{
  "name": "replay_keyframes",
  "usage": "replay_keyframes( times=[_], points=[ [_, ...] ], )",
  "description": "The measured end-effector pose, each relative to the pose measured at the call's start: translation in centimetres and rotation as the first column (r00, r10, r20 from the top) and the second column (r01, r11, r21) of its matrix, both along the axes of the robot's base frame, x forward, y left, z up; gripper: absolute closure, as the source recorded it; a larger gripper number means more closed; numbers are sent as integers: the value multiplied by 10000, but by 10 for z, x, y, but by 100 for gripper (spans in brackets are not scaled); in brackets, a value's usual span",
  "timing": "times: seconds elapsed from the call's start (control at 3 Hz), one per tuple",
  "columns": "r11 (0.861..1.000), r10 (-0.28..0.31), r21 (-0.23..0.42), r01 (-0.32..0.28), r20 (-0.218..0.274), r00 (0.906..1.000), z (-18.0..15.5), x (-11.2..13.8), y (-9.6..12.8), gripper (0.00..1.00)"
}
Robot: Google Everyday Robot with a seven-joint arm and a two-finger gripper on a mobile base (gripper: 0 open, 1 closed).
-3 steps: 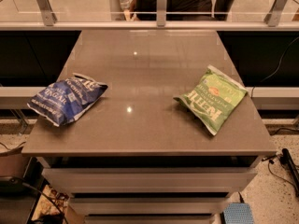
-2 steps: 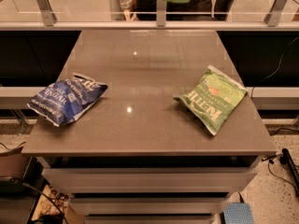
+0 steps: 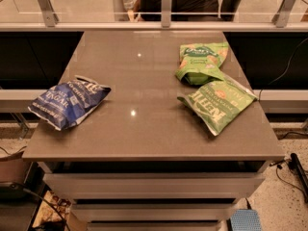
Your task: Move green rice chip bag near blue chip bag
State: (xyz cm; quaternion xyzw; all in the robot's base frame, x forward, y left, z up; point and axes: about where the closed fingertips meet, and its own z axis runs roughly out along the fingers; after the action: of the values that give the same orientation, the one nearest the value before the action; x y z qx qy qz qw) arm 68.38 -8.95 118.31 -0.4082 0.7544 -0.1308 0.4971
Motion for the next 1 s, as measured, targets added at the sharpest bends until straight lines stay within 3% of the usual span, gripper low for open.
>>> replay_keyframes(
  times=[0.33,0.67,1.0],
  points=[
    [10000,9,1,-9,3,10000,0,0,0,70],
    [10000,17,2,-17,5,10000,0,-1,1,69],
    [10000,25,3,-25,7,10000,0,-1,1,47]
  ],
)
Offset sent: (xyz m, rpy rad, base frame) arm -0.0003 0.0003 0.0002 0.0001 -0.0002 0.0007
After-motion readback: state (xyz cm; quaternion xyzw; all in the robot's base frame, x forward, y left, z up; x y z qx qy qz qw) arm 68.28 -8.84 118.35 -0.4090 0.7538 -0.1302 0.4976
